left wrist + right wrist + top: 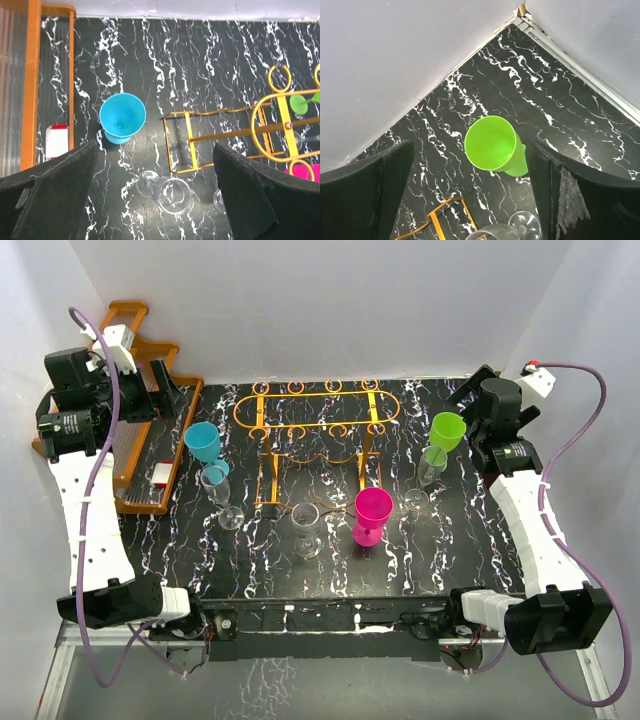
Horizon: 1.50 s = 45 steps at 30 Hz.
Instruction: Place the wine glass upside down on the wine glass rack
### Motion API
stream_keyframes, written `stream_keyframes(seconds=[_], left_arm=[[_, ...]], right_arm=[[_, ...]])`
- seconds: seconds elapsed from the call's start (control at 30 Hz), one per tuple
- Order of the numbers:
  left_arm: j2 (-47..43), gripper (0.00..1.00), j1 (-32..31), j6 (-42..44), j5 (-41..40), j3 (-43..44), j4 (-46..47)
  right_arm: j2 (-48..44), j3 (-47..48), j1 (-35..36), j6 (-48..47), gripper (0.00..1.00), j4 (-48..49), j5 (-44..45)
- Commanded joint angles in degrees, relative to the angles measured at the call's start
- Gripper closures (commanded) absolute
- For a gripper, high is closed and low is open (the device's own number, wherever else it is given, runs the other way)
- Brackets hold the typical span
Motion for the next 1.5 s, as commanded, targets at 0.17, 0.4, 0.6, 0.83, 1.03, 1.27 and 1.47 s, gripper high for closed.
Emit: stream_keyframes(seconds=[0.17, 0.4, 0.6, 0.83, 1.03, 1.27, 1.47], left_arm=[[-0.41, 0.03, -0.04, 0.60, -27.42, -1.37, 4.20], [-1.93, 0.03, -0.76, 5.43, -24.69, -0.19, 0.92], [0.00, 0.03, -0.76, 7.64, -22.26, -2.16, -2.17], [9.12, 1.00, -0.76, 8.32, -18.72, 2.16, -7.54], [20.67, 0.69, -0.78, 6.44, -13.86, 7.20, -8.78], [28.70, 0.69, -0.76, 5.28, -12.67, 9.57, -6.69], [30.15, 0.67, -1.29, 4.92, -12.24, 8.67, -5.69]], right_arm=[[-4.14, -2.66, -0.01, 0.49, 0.02, 7.29, -5.06], [-6.89, -4.96, -0.01, -4.19, 0.02, 11.79, -13.03], [-12.79, -9.94, 0.03, -6.87, 0.02, 18.51, -15.47], [-12.84, -8.61, -0.01, -9.53, 0.02, 19.37, -19.30], [-12.47, -7.11, 0.03, -9.98, 0.02, 18.52, -20.59], [-14.26, -7.68, 0.05, -11.29, 0.02, 17.62, -19.50], [-15.30, -8.23, 0.00, -12.33, 0.02, 17.35, -18.15]])
